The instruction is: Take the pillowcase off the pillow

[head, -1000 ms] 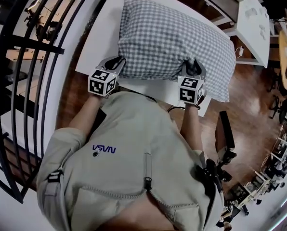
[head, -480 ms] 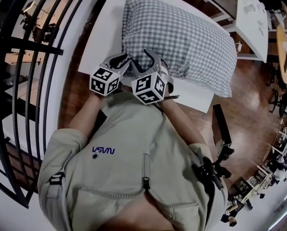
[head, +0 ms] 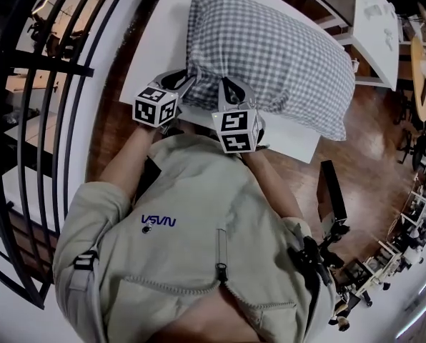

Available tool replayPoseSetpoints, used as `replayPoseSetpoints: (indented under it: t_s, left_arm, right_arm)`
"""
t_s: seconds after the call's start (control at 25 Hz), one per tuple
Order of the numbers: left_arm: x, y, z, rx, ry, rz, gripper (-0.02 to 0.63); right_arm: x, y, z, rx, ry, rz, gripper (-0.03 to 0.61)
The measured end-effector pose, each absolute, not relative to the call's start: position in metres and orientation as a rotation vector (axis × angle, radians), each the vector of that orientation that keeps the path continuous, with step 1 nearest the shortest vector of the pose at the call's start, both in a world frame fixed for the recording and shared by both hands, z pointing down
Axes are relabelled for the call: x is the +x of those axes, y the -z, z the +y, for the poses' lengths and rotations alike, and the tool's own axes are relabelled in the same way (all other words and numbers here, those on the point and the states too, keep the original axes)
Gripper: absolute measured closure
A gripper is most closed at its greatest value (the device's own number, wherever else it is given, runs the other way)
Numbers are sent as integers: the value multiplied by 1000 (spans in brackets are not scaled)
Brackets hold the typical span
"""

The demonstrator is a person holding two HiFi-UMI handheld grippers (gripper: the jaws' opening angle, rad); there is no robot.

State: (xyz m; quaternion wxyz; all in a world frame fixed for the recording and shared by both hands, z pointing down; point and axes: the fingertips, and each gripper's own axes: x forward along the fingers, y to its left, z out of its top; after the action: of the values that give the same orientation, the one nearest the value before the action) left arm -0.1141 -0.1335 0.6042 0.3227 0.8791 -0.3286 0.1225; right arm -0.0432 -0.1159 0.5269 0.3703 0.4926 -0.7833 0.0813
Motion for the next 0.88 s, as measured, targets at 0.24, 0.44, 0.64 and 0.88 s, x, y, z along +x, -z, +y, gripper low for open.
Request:
replayPoseSetpoints:
  t_s: [0.24,0.44,0.64,0.88]
  left_arm:
    - [-85,-609,-118,2250,-270,-664,489]
    - [-65,-605,-105,2209,-203,-439,586]
    - [-80,-595,-122,2319,-272,-545,609]
    - [-118,-577,-143,2282,-165,-655,609]
  right_arm:
    - [-31,-516,-105,1351,-278,-2043,568]
    - [-31,-513,-104,1335,-267,-2077,568]
    - [-27,-510,-104,1354,-256,-2079,568]
    - [-8,-513,-104,1391,-295,-2063,572]
